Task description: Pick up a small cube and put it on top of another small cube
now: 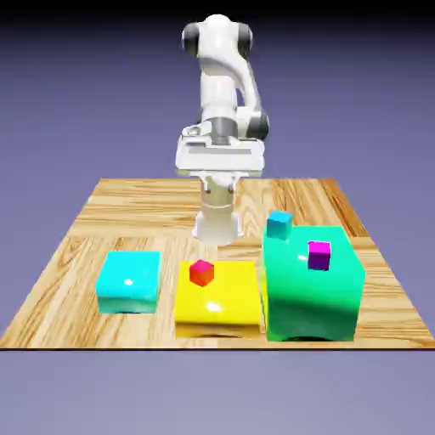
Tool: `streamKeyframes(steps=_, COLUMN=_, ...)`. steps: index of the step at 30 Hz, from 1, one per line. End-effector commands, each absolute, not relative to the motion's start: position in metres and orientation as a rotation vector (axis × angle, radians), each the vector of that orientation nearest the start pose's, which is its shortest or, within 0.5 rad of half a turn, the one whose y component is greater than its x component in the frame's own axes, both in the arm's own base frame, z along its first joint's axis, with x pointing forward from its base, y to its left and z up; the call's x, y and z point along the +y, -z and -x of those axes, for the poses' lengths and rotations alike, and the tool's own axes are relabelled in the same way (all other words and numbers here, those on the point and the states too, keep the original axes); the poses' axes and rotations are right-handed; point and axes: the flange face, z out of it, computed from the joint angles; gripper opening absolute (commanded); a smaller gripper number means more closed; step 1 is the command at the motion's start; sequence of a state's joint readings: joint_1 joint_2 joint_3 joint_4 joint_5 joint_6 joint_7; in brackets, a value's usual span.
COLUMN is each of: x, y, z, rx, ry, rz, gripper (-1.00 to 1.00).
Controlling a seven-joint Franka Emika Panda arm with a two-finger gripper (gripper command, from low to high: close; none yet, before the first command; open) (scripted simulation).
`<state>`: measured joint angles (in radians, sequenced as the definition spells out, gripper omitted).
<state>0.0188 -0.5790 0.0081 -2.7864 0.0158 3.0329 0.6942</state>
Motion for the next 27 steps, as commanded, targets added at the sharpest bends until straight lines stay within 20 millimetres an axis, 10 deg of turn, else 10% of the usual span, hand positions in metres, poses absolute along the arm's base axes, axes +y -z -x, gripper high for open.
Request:
streamKeyframes(steps=1, x=0.021, y=-0.478, z=-0.391, rx=0.830, ry=1.094, rz=2.518, gripper=0.00)
streamKeyframes(steps=14, x=0.169, y=-0.506, z=-0.351, rx=0.091, ry=1.245, rz=2.845, gripper=0.00)
streamKeyframes(steps=27, x=0.300, y=-0.457, z=-0.286, rx=-0.751, ry=1.285, rz=3.113, gripper=0.00)
